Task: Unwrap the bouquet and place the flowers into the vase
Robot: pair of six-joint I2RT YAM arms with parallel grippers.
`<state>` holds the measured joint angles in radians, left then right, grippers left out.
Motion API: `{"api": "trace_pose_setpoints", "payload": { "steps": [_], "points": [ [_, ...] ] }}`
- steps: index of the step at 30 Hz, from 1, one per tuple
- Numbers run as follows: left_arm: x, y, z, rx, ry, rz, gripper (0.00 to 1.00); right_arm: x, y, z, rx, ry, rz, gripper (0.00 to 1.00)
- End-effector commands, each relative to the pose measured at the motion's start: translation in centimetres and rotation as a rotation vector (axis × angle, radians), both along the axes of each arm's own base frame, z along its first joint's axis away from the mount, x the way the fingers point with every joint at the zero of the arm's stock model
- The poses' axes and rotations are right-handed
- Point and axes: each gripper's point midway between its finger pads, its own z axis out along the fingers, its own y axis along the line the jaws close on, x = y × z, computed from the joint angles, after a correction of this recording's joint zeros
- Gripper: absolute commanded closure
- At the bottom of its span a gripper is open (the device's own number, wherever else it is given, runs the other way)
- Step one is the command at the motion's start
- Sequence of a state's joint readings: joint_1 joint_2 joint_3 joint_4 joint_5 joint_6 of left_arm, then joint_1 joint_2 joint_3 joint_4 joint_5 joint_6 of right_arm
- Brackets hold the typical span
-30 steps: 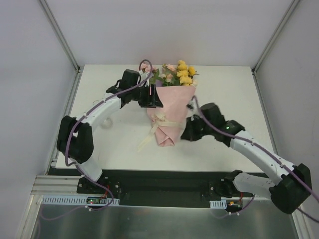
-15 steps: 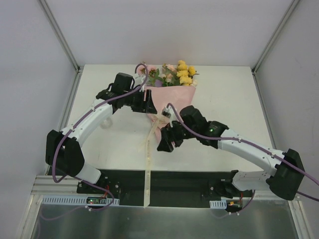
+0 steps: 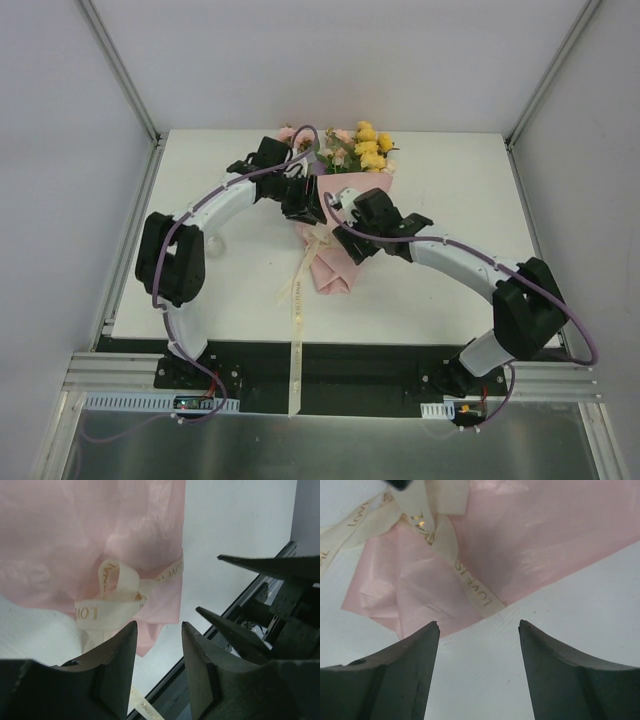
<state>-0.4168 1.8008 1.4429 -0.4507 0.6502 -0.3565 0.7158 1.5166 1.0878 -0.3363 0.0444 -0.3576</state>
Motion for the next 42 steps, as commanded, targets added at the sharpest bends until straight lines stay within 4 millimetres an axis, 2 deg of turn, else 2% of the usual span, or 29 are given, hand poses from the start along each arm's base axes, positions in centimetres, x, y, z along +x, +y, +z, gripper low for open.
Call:
{"api": "trace_pose_setpoints", "payload": {
  "steps": [1, 7, 12, 13, 16, 19, 21, 23, 30, 31, 33, 40, 42],
  "points": [
    [2.9, -1.2, 0.4, -0.078, 0.073, 0.022, 0.61, 2.2, 1.9, 0.6, -0.06, -0.117, 0.15, 0.33],
    [5.7, -1.7, -2.6, -0.08, 0.144, 0.047, 0.64, 2.8, 2.7, -1.2, -0.109, -0.109, 0.193, 0.39],
    [6.6, -1.5, -4.9, -0.045, 0.161, 0.062, 0.67, 3.3, 2.9, -2.4, -0.127, -0.106, 0.188, 0.45],
    [6.6, -1.4, -5.5, -0.04, 0.173, 0.063, 0.68, 3.4, 2.9, -3.2, -0.136, -0.09, 0.193, 0.46],
    [6.6, -1.3, -6.4, -0.035, 0.187, 0.062, 0.69, 3.6, 3.4, -3.3, -0.139, -0.091, 0.195, 0.56],
    [6.6, -1.2, -6.9, -0.027, 0.198, 0.067, 0.72, 4.2, 3.7, -2.6, -0.132, -0.133, 0.168, 0.76],
    [6.7, -1.0, -7.4, -0.011, 0.202, 0.079, 0.73, 4.4, 3.7, -2.2, -0.116, -0.15, 0.134, 0.84],
    [6.8, -0.7, -8.1, 0.006, 0.207, 0.091, 0.75, 4.9, 3.5, -1.3, -0.091, -0.189, 0.082, 0.98],
    [7.5, 0.9, -10.0, 0.04, 0.245, 0.148, 0.8, 4.5, 0.9, 0.9, 0.002, -0.267, -0.142, 0.99],
    [7.5, 1.0, -10.6, 0.044, 0.256, 0.151, 0.8, 4.4, -0.2, 0.6, -0.015, -0.281, -0.191, 0.99],
    [7.5, 1.0, -10.8, 0.042, 0.263, 0.151, 0.83, 4.3, -1.2, 0.8, 0.01, -0.287, -0.276, 0.99],
    [7.6, 1.6, -11.3, 0.066, 0.255, 0.16, 0.82, 3.5, -5.1, 1.8, 0.118, -0.295, -0.512, 0.99],
    [7.7, 1.7, -11.4, 0.077, 0.25, 0.162, 0.83, 3.1, -5.9, 2.8, 0.156, -0.303, -0.548, 0.99]
  ]
}}
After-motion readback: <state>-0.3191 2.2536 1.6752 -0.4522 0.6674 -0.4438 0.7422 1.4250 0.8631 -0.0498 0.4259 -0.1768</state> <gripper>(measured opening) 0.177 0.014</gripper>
